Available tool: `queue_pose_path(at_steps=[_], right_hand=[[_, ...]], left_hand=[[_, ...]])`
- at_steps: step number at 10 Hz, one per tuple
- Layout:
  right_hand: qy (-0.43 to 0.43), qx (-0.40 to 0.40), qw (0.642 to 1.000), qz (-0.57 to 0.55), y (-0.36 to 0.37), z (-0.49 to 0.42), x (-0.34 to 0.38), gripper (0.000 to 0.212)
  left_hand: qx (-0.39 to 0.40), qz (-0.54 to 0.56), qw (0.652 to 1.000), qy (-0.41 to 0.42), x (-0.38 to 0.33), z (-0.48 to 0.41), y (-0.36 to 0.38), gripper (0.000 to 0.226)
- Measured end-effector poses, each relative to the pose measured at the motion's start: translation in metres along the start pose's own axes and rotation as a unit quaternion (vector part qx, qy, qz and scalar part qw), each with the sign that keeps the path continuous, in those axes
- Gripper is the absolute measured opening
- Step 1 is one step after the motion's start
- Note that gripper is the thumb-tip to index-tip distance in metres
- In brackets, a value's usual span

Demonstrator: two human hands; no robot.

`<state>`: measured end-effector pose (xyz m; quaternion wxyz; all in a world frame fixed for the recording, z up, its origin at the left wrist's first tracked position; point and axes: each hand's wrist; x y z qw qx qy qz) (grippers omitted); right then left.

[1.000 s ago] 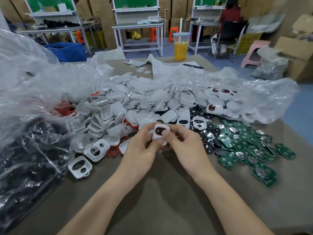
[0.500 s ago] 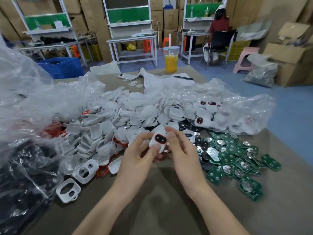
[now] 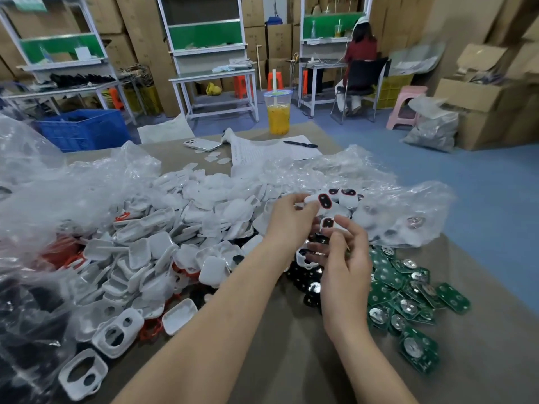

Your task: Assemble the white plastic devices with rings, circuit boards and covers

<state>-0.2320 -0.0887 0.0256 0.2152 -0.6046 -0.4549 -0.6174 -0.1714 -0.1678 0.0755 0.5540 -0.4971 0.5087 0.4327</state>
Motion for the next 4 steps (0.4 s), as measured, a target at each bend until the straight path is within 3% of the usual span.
queue_pose_path(at_steps=[2,4], right_hand=[[-0.017,-0.017,1.0,0.015,-0.005,-0.002,0.001,0.024],[-0.027,-0.009,0.999,-0.042,-0.011,0.005,0.015,0.024]], left_hand=[[0.09,-0.116,0.988,0.049,-0.006,-0.02,0.02,0.065],[-0.036,-0.013,0.981,0.188,0.001,0.049,-0.03,0.035]])
Point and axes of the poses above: each hand's wrist, its own z-axis away from the middle knuckle, its own y-axis out of the palm, x = y × z, and after that the axes turned 4 degrees about y, right-handed
